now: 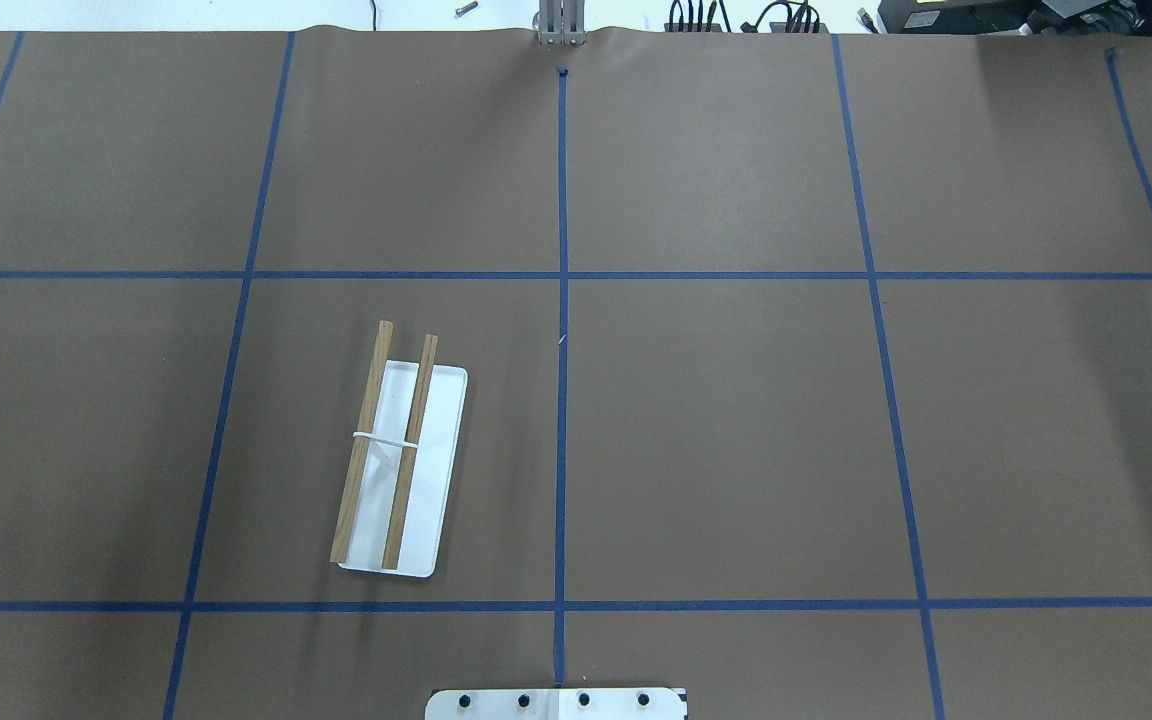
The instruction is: Hang towel on rack
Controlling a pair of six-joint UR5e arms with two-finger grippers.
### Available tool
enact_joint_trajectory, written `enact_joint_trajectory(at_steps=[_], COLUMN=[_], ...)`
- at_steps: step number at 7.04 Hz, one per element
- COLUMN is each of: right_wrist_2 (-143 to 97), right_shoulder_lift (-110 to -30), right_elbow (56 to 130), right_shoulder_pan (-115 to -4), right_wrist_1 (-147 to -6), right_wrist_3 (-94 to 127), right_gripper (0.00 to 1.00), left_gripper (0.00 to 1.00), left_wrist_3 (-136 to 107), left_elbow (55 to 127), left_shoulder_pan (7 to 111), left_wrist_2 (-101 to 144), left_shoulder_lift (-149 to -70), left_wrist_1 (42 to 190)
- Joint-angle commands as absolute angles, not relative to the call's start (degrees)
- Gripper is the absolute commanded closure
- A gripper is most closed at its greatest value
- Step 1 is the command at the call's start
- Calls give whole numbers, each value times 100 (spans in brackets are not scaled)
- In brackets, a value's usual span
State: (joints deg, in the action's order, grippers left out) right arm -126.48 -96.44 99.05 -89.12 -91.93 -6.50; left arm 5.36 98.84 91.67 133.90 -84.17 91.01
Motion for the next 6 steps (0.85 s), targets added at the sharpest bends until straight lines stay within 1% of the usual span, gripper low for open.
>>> enact_joint_trajectory(at_steps=[1, 3, 4, 6], right_wrist_2=[-12647, -12639, -12613, -12612], right_shoulder_lift=[-9633, -9607, -9615, -9589], right_elbow=[9931, 9975, 10211, 10344], right_shoulder_pan=[-8912, -8912, -8912, -8912], right_wrist_1=[-9193, -9185, -9193, -9185], right_wrist_3=[-650, -650, -659, -695], right_gripper=[0, 0, 0, 0], left_gripper=[2, 2, 2, 2], left_wrist_3=[536, 536, 536, 527], left_elbow=[9879, 9922, 10079, 10108], left_shoulder_pan=[9167, 9167, 9167, 9167], left_wrist_2=[13386, 13395, 13377, 13333], left_shoulder_lift=[-8429, -8429, -8411, -8603], left_wrist_1=[9176, 9263, 9368, 9369])
